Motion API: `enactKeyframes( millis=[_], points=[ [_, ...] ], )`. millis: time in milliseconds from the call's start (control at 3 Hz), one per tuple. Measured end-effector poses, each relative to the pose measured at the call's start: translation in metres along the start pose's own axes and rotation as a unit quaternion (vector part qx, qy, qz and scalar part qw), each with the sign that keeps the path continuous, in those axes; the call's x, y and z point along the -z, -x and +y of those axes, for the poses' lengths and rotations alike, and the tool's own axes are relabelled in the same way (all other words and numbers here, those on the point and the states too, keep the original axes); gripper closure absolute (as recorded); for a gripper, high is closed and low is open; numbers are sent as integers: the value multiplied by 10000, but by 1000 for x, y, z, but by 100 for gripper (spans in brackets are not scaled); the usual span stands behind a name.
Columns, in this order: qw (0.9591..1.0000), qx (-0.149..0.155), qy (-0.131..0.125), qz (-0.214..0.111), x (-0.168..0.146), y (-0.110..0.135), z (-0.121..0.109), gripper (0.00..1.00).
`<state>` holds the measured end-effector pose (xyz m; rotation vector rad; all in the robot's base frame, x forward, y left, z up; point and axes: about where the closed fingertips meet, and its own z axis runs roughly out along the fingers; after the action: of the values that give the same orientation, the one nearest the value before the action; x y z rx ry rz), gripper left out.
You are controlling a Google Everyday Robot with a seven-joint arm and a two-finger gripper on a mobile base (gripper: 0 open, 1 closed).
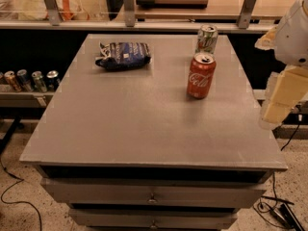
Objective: Move 7up can near blue chip bag
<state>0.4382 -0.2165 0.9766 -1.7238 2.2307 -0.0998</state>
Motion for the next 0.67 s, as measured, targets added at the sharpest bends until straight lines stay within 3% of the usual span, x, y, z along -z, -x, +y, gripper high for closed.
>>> enactKeyframes(
  millis=[333,667],
  points=[
    [10000,0,0,0,0,0,0,0],
    [9997,189,-124,53,2,5,-8,0]
  ],
)
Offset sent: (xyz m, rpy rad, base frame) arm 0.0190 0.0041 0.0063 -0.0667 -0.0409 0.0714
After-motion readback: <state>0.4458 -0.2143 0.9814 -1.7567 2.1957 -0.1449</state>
